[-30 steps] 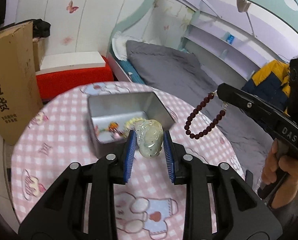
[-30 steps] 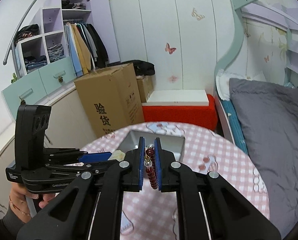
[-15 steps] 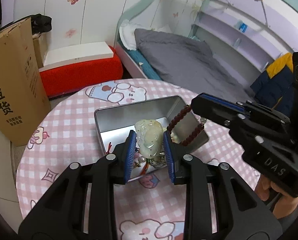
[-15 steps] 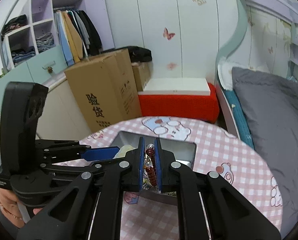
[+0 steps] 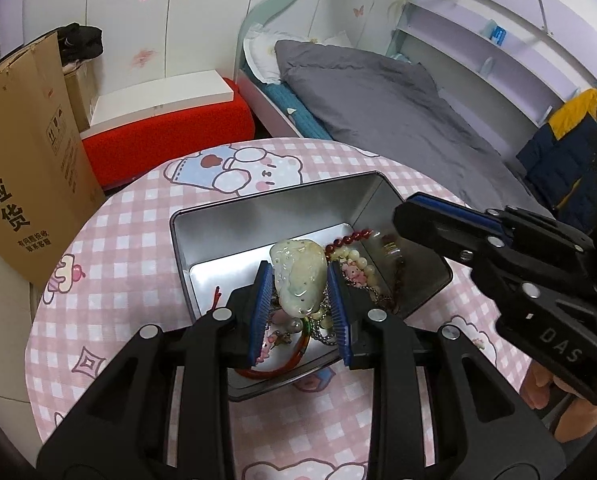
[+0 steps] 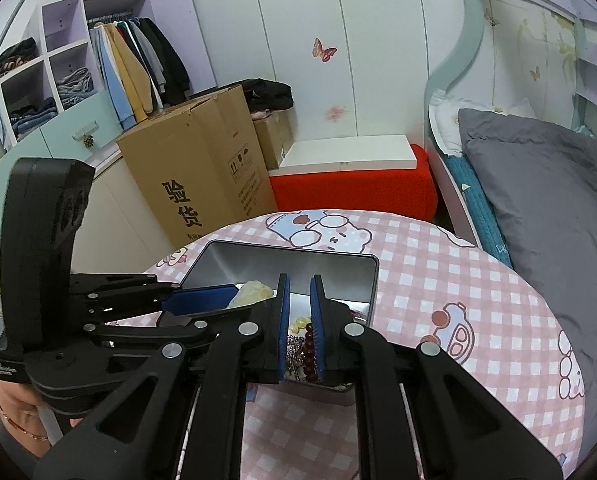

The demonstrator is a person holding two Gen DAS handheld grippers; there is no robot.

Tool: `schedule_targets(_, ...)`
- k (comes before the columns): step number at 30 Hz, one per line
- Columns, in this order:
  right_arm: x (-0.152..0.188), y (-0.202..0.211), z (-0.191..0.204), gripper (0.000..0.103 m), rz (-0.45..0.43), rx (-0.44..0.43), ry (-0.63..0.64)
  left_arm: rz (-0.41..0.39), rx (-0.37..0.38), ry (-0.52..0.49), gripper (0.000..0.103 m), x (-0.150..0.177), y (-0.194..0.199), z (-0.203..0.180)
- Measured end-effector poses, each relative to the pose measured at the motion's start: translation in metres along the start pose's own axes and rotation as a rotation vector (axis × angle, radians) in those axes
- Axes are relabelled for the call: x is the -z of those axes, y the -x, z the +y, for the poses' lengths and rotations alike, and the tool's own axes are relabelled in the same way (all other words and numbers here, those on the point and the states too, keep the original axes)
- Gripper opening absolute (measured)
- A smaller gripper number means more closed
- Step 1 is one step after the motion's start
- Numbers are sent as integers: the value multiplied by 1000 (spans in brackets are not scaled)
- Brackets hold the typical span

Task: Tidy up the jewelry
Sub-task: 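Open both grippers to release the pendant and bracelet into the tin, then grasp a pearl earring with the left gripper while the right grasps a pink charm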

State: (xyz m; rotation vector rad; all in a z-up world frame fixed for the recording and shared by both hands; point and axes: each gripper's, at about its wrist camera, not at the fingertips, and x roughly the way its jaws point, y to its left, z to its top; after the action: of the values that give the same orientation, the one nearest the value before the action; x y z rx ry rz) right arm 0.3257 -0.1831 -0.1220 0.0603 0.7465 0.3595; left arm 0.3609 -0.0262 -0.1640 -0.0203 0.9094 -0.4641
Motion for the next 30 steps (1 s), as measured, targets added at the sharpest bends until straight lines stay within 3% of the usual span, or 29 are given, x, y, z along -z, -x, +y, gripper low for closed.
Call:
schedule_targets(6,-1,20,-6,15,-31,7,-13,-2,-10,20,29,1,6,-1)
schedule_targets(7,-1,26,-8,16,-37,8,-17,-7,-5,20,33,1,8,-1)
schedule_targets(9,2,36,-11,18,-51,15,-24,-30,-13,20,59,0,15,-3)
schedule_targets(18,26,70,-25,21,-44,74,-46,-85,-39,6,59,12,51,-12)
schedule_targets(24,62,76,-33,32,17,125,-63,-133,-114,40,59,33,81,-5)
schedule_targets(30,100,69,-33,41,104,162,-71,-123,-94,18,59,55,87,-15)
